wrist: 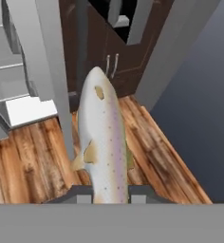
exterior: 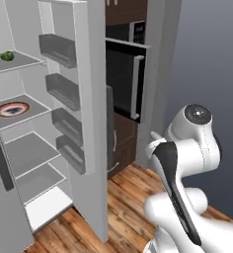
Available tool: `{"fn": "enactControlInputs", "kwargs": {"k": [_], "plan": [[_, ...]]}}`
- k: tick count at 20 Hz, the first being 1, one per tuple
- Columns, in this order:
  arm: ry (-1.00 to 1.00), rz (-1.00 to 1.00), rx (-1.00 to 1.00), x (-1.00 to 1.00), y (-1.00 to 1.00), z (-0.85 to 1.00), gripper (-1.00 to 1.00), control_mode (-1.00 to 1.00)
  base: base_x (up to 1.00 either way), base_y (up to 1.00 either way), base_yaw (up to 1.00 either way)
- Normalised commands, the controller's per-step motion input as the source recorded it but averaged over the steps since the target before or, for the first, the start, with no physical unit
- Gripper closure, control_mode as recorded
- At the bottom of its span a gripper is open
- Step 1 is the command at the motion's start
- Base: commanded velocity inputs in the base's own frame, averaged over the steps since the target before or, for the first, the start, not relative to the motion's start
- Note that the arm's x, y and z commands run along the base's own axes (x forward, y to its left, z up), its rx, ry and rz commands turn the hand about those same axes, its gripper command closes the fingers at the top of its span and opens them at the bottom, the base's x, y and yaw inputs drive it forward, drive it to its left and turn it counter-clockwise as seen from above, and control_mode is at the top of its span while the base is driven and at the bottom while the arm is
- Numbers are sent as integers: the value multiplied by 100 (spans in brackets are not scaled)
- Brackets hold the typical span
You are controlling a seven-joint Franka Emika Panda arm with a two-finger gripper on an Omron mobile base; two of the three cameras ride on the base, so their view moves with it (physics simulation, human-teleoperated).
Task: Transport the fish from the fridge to the microwave and turn on the microwave.
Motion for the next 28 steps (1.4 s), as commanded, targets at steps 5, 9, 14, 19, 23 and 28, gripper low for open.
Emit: {"fn": "enactControlInputs", "kwargs": {"k": [5,9,14,19,23,28], "plan": [[0,0,0,0,0,0,100,100,21,-61,0],[0,0,0,0,0,0,100,100,16,-59,4],[0,0,0,0,0,0,100,100,23,-57,9],[0,0,0,0,0,0,100,100,25,-58,12],[0,0,0,0,0,0,100,100,31,-46,14],[0,0,0,0,0,0,100,100,43,-27,22]]}}
